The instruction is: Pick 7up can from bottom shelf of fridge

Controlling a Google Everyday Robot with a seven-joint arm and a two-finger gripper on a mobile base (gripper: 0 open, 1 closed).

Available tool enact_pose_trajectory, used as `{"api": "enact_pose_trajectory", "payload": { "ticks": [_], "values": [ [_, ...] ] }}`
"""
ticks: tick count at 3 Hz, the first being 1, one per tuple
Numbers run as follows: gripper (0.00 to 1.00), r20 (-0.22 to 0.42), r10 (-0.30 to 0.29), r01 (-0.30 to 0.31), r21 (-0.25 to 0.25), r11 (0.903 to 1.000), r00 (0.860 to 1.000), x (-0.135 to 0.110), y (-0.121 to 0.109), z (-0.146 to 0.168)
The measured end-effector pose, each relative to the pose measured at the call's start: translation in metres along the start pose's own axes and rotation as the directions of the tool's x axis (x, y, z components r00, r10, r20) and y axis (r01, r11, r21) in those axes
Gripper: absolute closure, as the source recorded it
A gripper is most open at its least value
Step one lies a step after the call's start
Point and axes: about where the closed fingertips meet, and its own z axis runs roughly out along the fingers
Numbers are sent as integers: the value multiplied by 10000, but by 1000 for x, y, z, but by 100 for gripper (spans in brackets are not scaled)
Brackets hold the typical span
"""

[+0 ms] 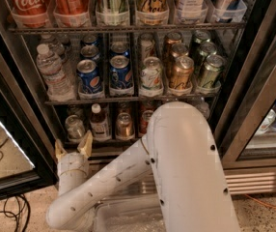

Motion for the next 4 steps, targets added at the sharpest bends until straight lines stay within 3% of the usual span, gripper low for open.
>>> {"api": "enact_pose_trajectory", "payload": {
  "ticks": [2,4],
  "values": [
    [31,109,-203,201,153,9997,9997,0,-9,40],
    [31,50,-72,71,202,9998,10000,4,-9,58]
  ]
}}
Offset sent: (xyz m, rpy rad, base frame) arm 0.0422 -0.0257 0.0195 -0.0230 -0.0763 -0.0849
